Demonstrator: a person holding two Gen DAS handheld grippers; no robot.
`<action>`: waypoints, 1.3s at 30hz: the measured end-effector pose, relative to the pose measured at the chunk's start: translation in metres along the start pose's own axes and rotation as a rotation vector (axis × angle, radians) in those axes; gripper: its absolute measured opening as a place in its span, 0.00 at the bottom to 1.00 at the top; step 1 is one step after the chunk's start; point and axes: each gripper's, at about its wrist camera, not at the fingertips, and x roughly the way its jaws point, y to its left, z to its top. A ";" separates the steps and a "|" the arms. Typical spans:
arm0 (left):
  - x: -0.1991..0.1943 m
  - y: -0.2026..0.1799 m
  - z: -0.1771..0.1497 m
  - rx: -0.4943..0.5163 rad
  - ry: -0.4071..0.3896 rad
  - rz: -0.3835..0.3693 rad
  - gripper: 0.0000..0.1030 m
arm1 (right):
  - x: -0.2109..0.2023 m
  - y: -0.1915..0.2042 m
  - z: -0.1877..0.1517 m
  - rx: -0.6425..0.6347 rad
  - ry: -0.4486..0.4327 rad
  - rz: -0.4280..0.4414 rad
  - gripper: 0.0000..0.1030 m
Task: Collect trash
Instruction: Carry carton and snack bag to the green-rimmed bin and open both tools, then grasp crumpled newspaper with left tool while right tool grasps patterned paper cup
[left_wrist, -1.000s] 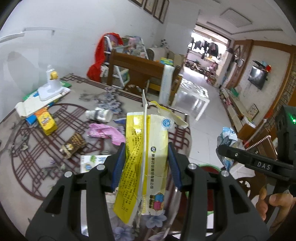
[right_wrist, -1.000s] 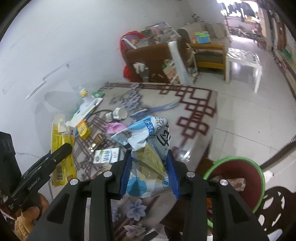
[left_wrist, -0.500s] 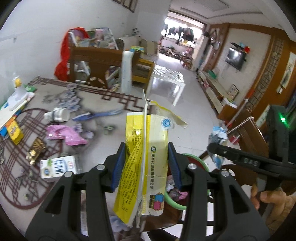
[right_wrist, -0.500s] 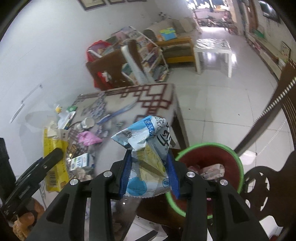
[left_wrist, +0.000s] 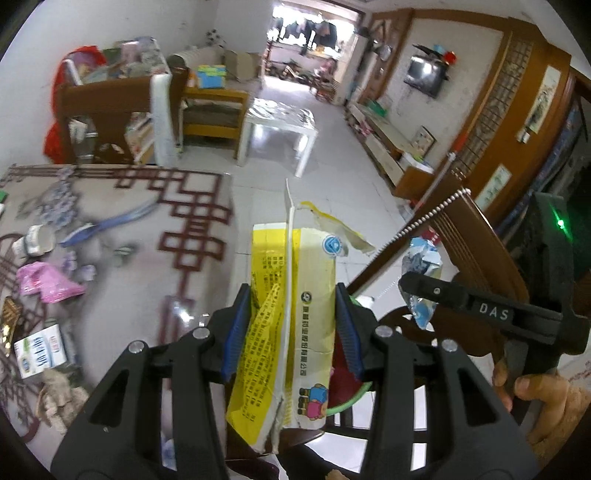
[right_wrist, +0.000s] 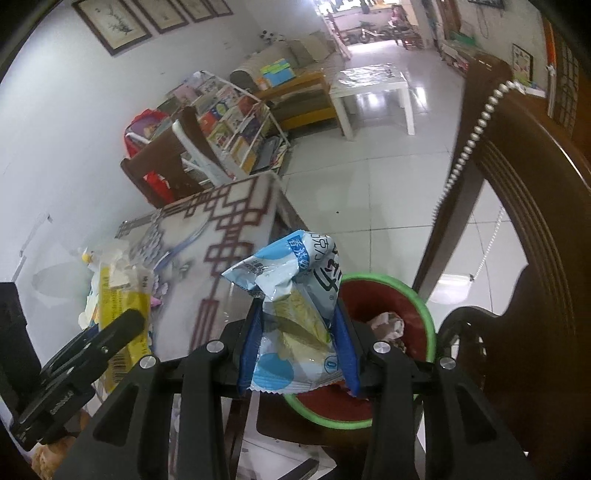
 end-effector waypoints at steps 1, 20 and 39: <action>0.003 -0.004 0.001 0.008 0.005 -0.007 0.41 | -0.001 -0.003 0.000 0.005 0.001 -0.004 0.37; 0.023 -0.027 0.011 0.056 0.018 -0.049 0.77 | -0.004 -0.030 0.005 0.073 0.010 -0.038 0.63; -0.035 0.101 -0.036 -0.152 -0.021 0.235 0.82 | 0.027 0.032 0.004 -0.060 0.079 0.005 0.67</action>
